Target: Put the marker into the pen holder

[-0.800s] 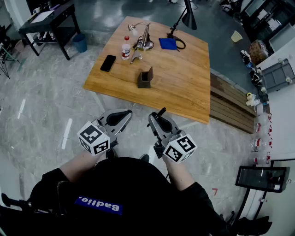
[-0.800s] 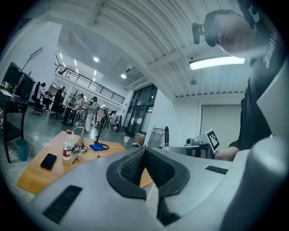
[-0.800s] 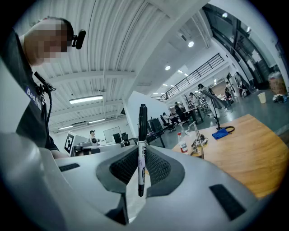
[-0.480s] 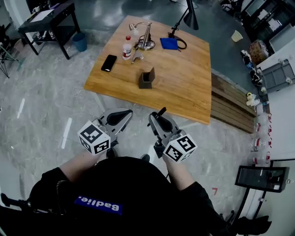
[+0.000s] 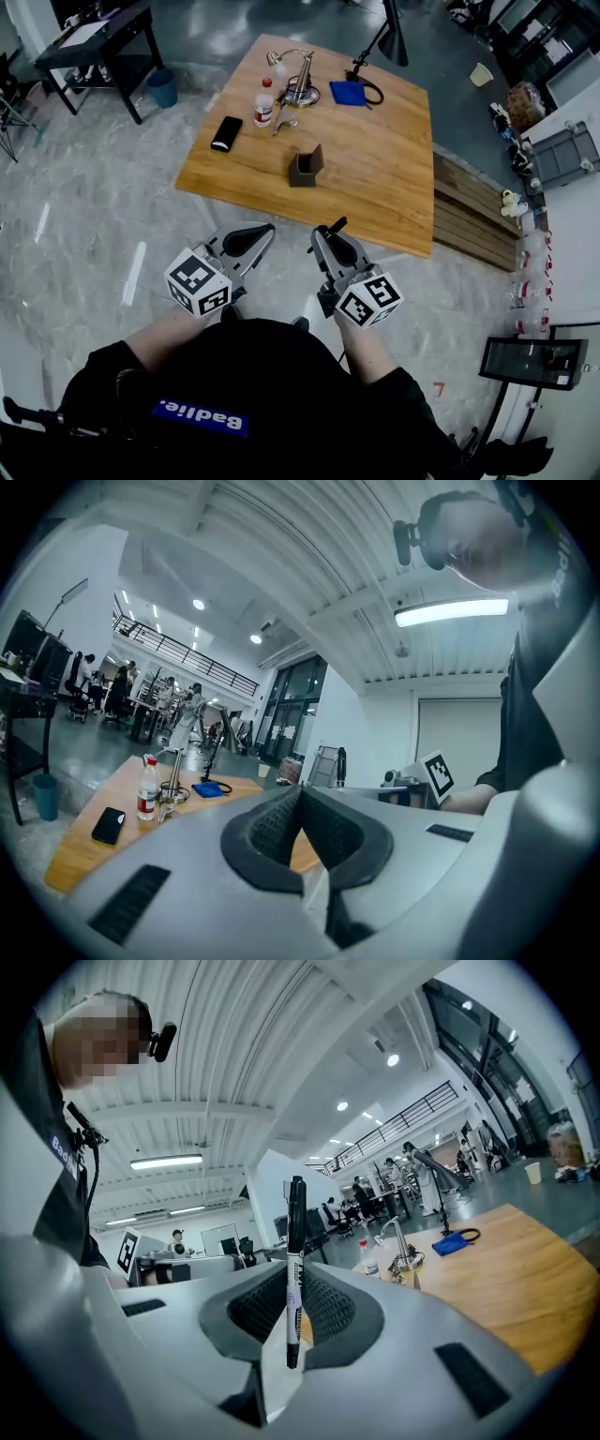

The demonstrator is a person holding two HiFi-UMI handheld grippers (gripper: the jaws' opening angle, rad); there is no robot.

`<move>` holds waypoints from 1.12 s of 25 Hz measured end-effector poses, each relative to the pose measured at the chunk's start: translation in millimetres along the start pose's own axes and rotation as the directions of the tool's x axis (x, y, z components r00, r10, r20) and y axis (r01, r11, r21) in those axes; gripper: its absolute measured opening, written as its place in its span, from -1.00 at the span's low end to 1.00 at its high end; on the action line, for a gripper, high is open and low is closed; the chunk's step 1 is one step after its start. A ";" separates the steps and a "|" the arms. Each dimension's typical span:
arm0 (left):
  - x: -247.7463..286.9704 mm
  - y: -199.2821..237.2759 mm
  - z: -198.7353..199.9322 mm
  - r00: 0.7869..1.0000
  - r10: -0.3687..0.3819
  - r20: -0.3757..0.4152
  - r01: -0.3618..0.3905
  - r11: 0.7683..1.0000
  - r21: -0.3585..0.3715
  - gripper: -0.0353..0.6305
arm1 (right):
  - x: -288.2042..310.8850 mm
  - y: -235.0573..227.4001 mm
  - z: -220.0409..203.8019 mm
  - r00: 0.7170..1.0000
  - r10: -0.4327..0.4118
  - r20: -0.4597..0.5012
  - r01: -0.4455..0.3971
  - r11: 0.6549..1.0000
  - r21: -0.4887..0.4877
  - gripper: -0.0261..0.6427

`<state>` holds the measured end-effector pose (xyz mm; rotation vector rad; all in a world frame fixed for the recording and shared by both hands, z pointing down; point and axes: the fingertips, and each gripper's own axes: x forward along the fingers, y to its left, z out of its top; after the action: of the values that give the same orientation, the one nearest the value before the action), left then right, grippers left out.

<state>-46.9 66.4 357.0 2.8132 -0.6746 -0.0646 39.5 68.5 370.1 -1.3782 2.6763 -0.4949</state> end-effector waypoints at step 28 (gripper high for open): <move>109.5 100.4 -0.5 0.996 0.067 -0.050 -0.065 0.997 0.044 -0.87 | 112.7 -151.3 -22.6 0.998 -0.030 -0.053 0.028 0.999 -0.038 -0.78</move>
<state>6.6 -69.5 384.0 2.8198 -0.7651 0.0345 85.5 -98.6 448.1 -1.4358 2.7248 -0.4937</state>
